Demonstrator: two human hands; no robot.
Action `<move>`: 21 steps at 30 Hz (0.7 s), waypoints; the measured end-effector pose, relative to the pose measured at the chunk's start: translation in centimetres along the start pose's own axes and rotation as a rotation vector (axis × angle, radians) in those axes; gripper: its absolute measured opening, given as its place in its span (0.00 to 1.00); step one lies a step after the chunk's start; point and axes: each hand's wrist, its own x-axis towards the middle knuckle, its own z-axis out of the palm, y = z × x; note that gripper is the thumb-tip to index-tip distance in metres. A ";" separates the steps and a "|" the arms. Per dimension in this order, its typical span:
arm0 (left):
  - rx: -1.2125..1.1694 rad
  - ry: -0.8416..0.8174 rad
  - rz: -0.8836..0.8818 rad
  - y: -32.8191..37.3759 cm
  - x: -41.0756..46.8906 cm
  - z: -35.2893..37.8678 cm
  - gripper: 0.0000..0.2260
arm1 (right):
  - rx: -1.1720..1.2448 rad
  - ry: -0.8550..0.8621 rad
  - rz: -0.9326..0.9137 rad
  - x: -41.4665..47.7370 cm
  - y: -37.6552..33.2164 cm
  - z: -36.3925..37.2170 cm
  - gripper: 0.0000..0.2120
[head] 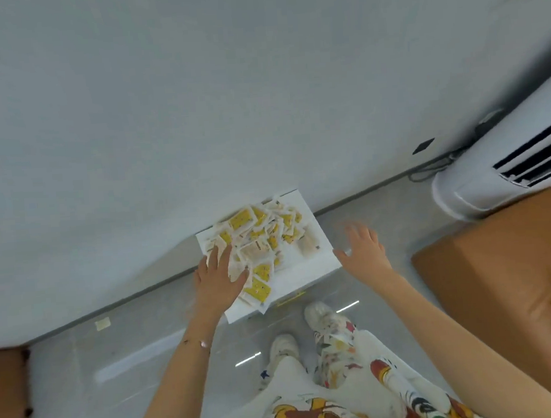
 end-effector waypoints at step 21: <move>-0.340 0.003 -0.635 -10.5 14.4 25.8 0.36 | 0.125 -0.380 0.241 26.3 6.7 24.2 0.45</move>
